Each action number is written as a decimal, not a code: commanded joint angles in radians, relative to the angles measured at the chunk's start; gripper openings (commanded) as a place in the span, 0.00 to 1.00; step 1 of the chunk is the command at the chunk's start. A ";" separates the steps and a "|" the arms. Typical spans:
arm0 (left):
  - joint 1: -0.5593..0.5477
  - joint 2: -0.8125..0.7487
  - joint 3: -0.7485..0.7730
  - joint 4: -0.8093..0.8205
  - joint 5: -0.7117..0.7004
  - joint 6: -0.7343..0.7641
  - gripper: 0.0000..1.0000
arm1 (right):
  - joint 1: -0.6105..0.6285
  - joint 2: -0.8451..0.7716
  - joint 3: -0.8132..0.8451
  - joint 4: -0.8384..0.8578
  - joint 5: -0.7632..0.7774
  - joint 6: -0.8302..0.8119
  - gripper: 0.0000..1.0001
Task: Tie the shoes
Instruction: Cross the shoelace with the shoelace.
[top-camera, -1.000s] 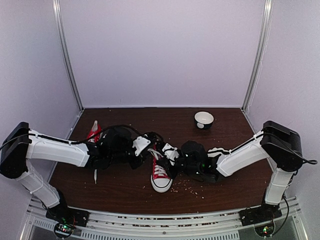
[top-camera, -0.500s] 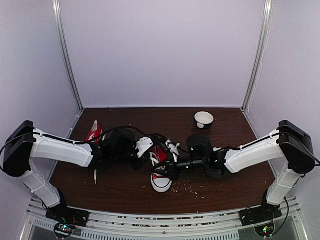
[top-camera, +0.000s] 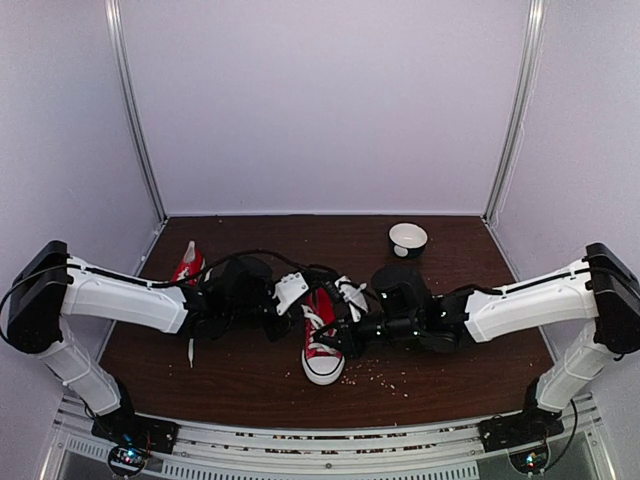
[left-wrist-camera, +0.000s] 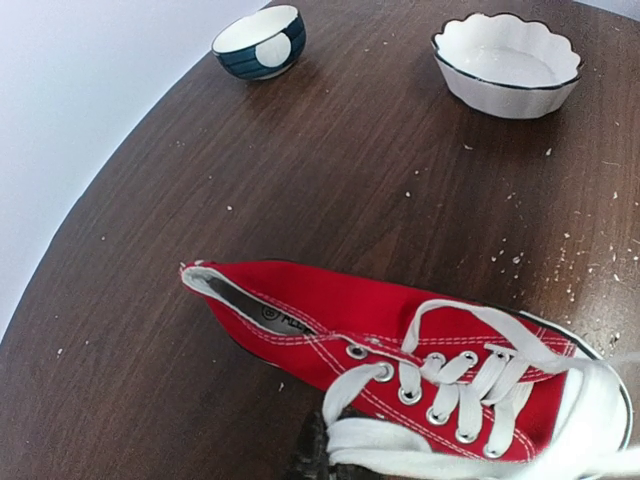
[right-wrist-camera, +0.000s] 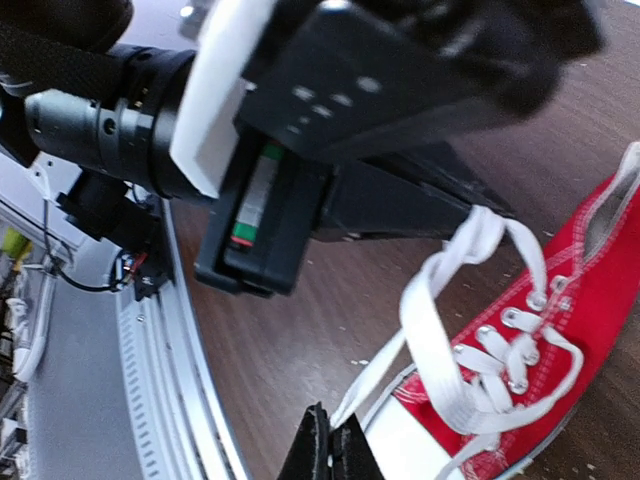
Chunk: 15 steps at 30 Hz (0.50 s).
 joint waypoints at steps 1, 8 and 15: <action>0.014 0.028 0.032 0.025 -0.012 -0.022 0.00 | 0.010 -0.086 -0.009 -0.258 0.234 -0.107 0.00; 0.014 0.050 0.042 0.014 0.000 -0.029 0.00 | 0.008 -0.080 0.011 -0.378 0.314 -0.153 0.19; 0.014 0.066 0.053 0.006 0.010 -0.030 0.00 | -0.009 -0.114 -0.068 -0.321 0.336 -0.190 0.35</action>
